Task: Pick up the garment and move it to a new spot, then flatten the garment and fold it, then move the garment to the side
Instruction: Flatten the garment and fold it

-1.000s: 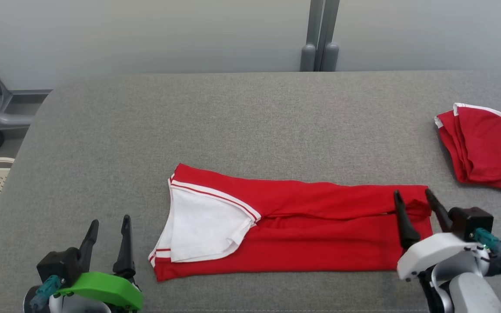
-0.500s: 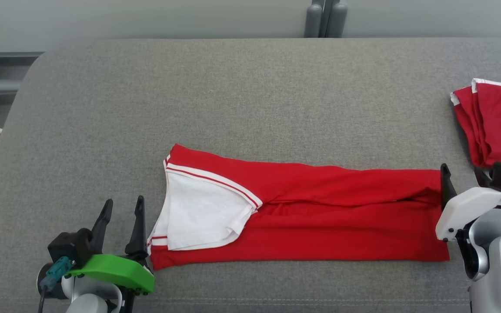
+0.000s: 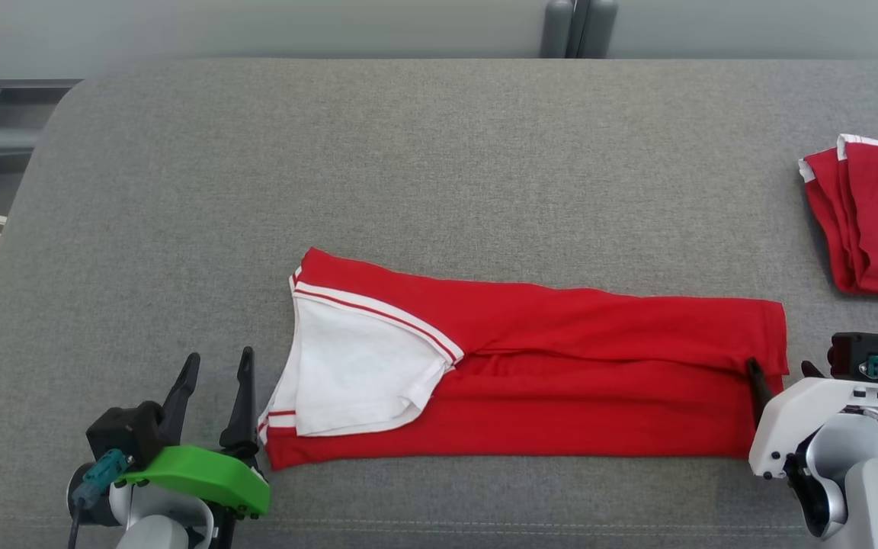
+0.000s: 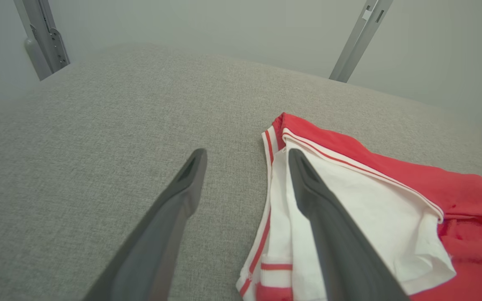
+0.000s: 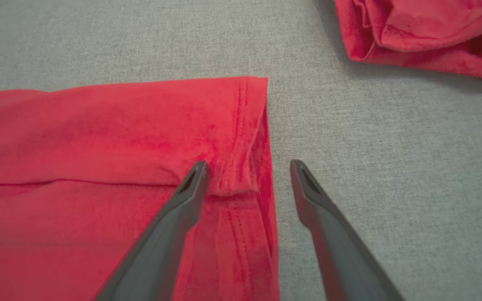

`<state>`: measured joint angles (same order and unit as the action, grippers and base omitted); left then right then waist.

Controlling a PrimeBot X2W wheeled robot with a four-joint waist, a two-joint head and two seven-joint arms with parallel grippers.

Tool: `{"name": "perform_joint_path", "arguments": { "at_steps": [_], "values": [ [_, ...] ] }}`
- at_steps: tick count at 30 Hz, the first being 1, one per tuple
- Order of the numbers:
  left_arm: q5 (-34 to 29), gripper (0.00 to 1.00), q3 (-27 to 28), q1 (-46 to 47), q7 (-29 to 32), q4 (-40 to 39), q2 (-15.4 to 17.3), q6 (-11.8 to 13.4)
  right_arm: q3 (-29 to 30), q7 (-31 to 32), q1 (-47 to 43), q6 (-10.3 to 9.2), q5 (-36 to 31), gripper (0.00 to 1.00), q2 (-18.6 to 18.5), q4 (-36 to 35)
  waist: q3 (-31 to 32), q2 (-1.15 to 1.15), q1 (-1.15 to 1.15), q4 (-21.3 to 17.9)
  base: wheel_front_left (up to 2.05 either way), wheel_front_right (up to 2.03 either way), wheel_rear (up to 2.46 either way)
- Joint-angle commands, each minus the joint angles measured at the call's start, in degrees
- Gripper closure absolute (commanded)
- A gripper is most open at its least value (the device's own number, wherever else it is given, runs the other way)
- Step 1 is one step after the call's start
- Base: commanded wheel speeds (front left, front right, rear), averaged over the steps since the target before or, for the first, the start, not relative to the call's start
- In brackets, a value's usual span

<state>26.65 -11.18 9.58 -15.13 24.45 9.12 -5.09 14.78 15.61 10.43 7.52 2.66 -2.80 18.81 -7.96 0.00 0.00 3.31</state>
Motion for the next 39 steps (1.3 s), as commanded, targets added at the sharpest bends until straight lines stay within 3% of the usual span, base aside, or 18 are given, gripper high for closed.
{"name": "perform_joint_path", "arguments": {
  "at_steps": [1,15,21,22,23,24,25,39],
  "values": [
    [-0.41,0.0,0.24,0.57,0.01,0.08,-0.14,-0.4,-0.09,0.17,-0.62,-0.07,-0.39,0.0,-0.18,-0.32,-0.08,0.0,0.0,-0.11,0.0,0.0,0.0],
    [-0.95,0.0,-0.22,2.5,0.0,0.47,-0.71,-1.24,1.39,6.04,3.17,-0.07,-0.12,0.0,-0.16,3.13,-3.38,0.0,0.0,1.12,0.0,0.0,0.0],
    [-0.79,0.0,0.36,2.95,0.0,0.56,-0.81,-1.43,3.87,12.6,4.02,-0.12,1.73,0.0,-0.12,5.9,-4.23,0.0,0.0,1.46,0.0,0.0,0.0],
    [-0.79,0.0,0.47,2.99,0.0,0.57,-0.81,-1.43,4.03,13.52,4.07,-0.12,2.0,0.06,-0.05,5.95,-4.3,0.0,0.0,1.44,0.0,0.0,0.0],
    [-0.84,0.0,0.55,3.05,0.01,0.63,-0.81,-1.46,4.57,14.43,4.29,-0.13,2.37,0.56,-0.05,5.93,-4.36,0.0,0.0,1.42,0.0,0.0,0.0],
    [-0.92,0.0,0.6,3.11,0.0,0.68,-0.86,-1.45,4.67,15.09,4.52,-0.15,2.15,0.83,-0.06,5.66,-4.36,0.0,0.0,1.4,0.0,0.0,0.0],
    [-1.0,0.0,0.62,3.15,0.01,0.74,-0.93,-1.48,4.78,15.57,4.65,-0.14,2.13,1.0,-0.05,5.3,-4.31,0.0,0.0,1.36,0.0,0.0,0.0],
    [-1.04,0.0,0.96,2.98,0.01,1.59,-0.95,-1.95,9.84,17.19,5.3,-0.11,-0.73,1.0,-0.38,-1.68,-3.33,0.0,0.0,0.75,0.0,0.0,0.0]
  ]
}}
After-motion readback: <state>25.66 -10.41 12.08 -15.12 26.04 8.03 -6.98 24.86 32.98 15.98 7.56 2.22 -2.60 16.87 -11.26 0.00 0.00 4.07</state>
